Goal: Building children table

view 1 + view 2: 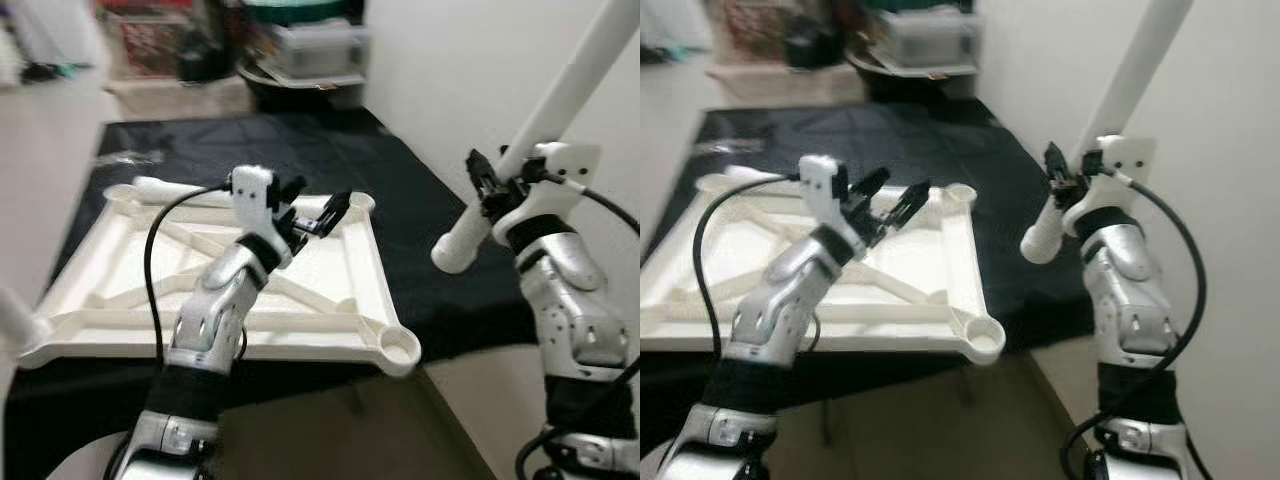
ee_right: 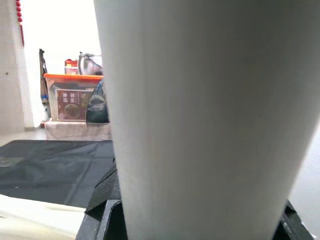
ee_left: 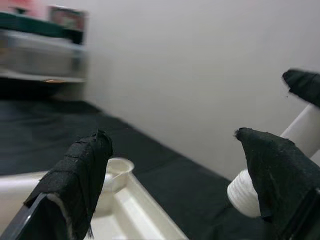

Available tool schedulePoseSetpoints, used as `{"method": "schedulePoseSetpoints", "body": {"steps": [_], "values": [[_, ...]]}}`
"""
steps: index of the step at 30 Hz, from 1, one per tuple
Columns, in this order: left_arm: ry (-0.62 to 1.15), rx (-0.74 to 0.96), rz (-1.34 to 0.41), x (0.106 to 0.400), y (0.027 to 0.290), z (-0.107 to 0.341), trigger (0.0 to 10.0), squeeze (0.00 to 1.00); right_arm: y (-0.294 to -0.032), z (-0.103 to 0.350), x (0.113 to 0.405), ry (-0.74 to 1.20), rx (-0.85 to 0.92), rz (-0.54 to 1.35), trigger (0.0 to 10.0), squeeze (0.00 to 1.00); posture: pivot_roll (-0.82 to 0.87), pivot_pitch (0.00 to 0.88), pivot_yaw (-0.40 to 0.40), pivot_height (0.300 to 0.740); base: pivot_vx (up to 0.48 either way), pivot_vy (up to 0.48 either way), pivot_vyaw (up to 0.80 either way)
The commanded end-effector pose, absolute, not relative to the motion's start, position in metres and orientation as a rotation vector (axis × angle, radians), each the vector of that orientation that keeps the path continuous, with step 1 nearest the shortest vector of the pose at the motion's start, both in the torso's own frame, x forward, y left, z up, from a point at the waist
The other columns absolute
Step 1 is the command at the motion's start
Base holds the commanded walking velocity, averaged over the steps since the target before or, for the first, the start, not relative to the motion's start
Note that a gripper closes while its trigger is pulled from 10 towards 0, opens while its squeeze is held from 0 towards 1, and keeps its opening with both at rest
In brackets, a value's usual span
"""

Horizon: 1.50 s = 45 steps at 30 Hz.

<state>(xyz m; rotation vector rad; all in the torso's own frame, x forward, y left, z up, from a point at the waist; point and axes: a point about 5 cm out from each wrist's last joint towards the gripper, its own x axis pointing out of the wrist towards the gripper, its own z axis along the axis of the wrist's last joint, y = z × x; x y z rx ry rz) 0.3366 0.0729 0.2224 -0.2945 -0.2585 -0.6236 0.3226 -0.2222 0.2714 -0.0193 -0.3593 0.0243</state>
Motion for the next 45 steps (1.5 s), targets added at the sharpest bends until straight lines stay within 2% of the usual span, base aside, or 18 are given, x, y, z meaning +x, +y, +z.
{"method": "schedulePoseSetpoints", "body": {"steps": [1,11,26,37,41,45], "values": [[-0.232,-0.283,-0.61,0.335,0.073,0.218,10.0,0.0,-0.218,0.28,0.321,-0.408,-0.036,0.018,10.0,0.0,0.06,0.0,-0.072,0.74,0.0,-0.465,0.79],[-0.177,-0.315,-0.55,0.334,0.079,0.21,10.0,0.0,-0.209,0.274,0.322,-0.392,-0.01,0.032,10.0,0.0,0.06,0.0,-0.076,0.74,0.0,-0.112,0.77],[-0.084,-0.278,-0.667,0.304,0.056,0.184,10.0,0.0,-0.203,0.273,0.336,-0.36,0.145,0.034,10.0,0.0,0.05,0.0,-0.083,0.74,0.0,0.0,0.0],[-0.046,-0.231,-0.722,0.277,0.046,0.173,10.0,0.0,-0.177,0.267,0.361,-0.29,0.166,0.109,10.0,0.0,0.06,0.0,-0.111,0.74,0.0,0.0,0.0],[-0.024,-0.245,-0.74,0.262,0.042,0.175,10.0,0.0,-0.171,0.262,0.377,-0.249,0.301,0.075,10.0,0.0,0.06,0.049,-0.123,0.74,0.0,0.0,0.0],[-0.021,-0.249,-0.744,0.259,0.041,0.176,10.0,0.0,-0.172,0.26,0.378,-0.237,0.322,0.055,10.0,0.0,0.06,0.066,-0.128,0.74,0.0,0.0,0.0]]}}
